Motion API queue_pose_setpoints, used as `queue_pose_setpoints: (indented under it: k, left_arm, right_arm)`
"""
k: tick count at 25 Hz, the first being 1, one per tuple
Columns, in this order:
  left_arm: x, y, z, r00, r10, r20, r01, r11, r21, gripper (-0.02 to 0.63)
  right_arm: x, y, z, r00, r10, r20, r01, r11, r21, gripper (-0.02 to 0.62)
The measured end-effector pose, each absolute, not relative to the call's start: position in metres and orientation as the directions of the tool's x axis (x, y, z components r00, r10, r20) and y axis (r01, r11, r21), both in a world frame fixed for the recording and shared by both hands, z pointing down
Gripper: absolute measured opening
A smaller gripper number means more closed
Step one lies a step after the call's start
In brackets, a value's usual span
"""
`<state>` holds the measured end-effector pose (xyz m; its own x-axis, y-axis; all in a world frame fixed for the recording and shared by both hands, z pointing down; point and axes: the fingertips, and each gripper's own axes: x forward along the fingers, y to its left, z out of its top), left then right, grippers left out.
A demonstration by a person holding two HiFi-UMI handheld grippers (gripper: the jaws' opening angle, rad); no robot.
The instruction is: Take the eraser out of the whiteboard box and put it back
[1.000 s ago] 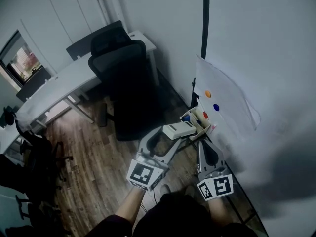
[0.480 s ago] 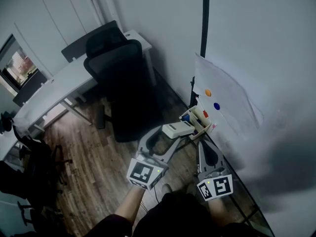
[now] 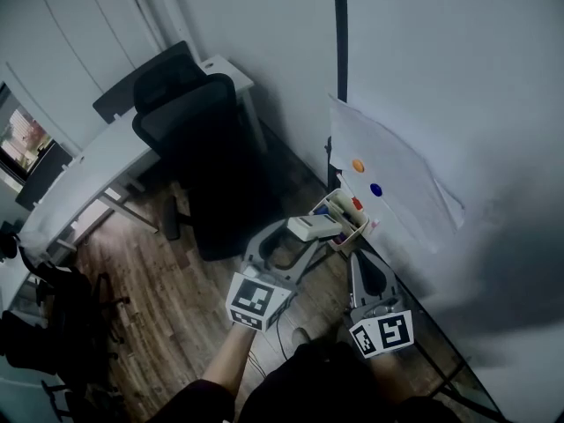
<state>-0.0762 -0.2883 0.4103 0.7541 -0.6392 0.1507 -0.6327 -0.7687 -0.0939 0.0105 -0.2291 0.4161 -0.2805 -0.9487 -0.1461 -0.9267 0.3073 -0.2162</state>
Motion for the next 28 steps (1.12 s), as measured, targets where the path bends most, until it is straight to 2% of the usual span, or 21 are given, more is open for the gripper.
queue_pose_setpoints:
  k: [8,17,28]
  left_arm:
    - [-0.06,-0.31,0.443,0.761,-0.592,0.265,-0.581,-0.804,-0.126,0.249]
    - [-0.051,-0.318,0.457,0.766,-0.559,0.318,-0.543,-0.827,-0.146,0.249]
    - [-0.028,-0.323,0.488,0.747,-0.497,0.441,-0.454,-0.866,-0.208,0.249]
  right_arm:
    - [0.023,-0.243,0.429,-0.243,-0.963,-0.116,-0.934,0.264,-0.24,0.005]
    - [0.03,-0.249,0.442,-0.226,-0.97,-0.093,-0.936,0.242,-0.254,0.005]
    - [0.035,-0.248,0.452,-0.209,-0.975,-0.076,-0.937,0.222,-0.27,0.005]
